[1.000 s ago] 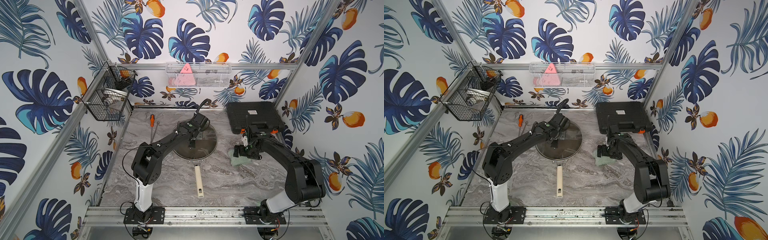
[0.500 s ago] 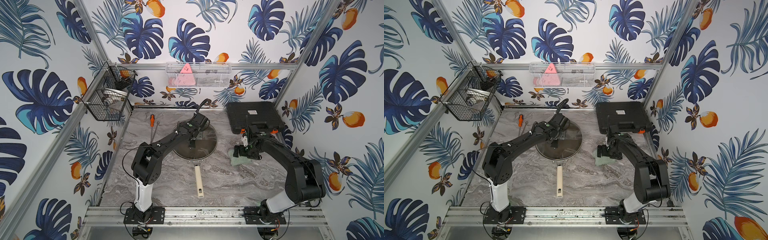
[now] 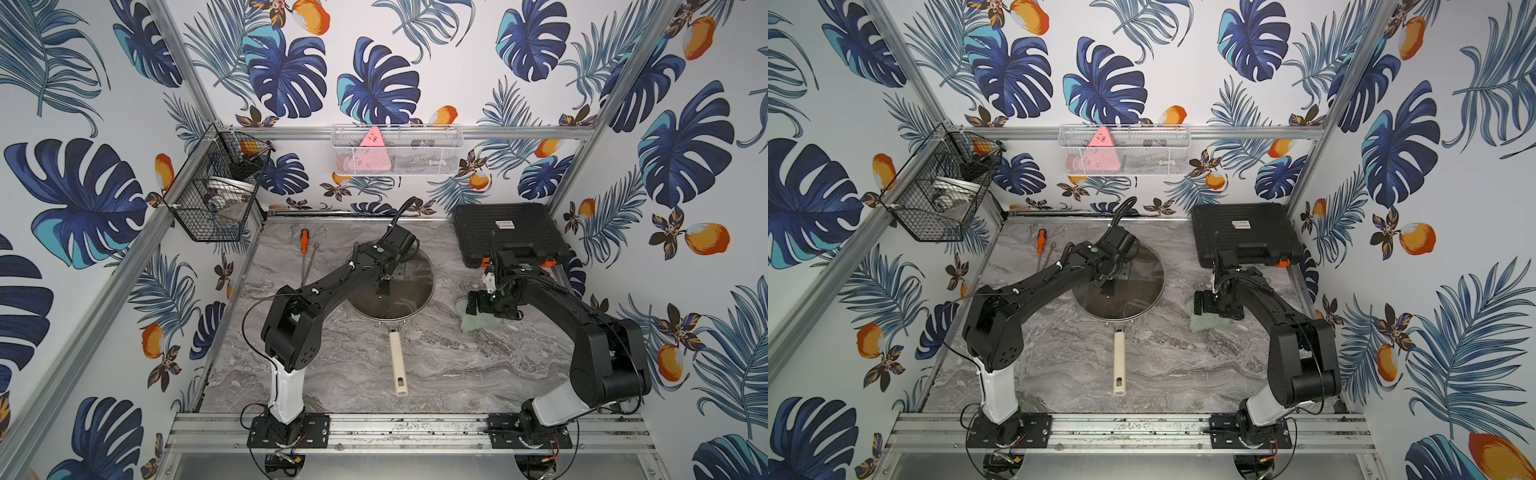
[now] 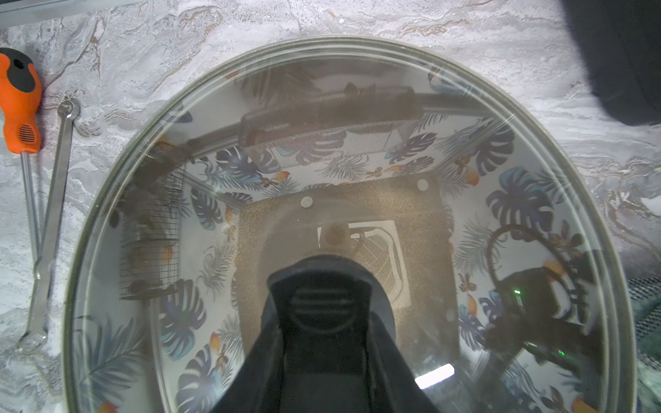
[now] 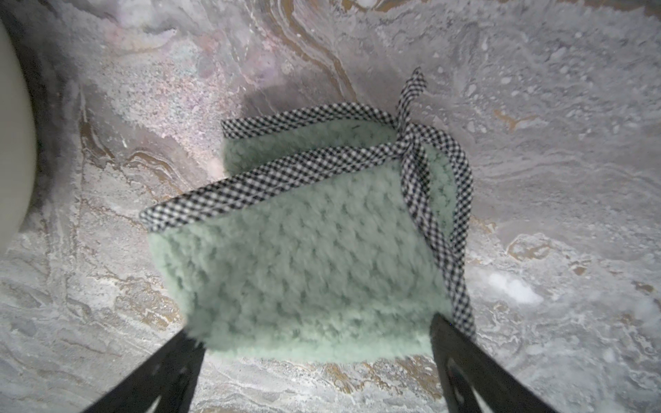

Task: Wipe the pot lid with a cloth
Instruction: Place the pot lid on the cooking pot.

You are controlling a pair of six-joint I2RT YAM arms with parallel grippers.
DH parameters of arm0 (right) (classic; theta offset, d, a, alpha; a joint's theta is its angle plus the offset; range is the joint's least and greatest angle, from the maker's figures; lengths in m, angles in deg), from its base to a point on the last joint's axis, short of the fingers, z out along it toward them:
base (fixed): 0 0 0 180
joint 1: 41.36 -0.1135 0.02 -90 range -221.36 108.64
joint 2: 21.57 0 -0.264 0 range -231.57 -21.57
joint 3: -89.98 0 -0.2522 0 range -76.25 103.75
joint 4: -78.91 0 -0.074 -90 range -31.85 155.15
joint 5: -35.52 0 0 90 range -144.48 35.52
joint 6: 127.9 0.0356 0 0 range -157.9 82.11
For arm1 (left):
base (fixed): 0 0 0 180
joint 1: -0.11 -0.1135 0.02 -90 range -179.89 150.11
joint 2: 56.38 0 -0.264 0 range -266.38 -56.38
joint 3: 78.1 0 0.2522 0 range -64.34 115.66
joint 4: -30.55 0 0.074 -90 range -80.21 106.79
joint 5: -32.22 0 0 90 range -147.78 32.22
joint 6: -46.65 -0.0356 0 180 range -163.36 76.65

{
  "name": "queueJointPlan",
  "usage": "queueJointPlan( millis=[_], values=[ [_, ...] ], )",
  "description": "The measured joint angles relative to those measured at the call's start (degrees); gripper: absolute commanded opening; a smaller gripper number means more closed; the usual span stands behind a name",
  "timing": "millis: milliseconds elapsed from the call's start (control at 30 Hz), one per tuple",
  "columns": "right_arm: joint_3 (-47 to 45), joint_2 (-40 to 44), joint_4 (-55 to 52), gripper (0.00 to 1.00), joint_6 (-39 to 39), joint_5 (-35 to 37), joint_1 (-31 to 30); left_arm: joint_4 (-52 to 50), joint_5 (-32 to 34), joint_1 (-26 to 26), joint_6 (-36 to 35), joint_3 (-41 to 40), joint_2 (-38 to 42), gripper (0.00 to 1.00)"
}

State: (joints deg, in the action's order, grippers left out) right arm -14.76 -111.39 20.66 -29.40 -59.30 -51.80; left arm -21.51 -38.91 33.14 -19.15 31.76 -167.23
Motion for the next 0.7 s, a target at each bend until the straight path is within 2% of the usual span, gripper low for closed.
queueJointPlan(
  millis=[167,700],
  values=[
    [0.00,0.00,0.00,1.00,-0.09,0.00,0.00,-0.13,-0.07,0.33,-0.02,1.18,-0.61,0.36],
    [0.00,-0.11,0.00,1.00,-0.15,-0.20,0.00,-2.01,1.05,0.42,-0.04,1.42,-1.36,0.39]
  ],
)
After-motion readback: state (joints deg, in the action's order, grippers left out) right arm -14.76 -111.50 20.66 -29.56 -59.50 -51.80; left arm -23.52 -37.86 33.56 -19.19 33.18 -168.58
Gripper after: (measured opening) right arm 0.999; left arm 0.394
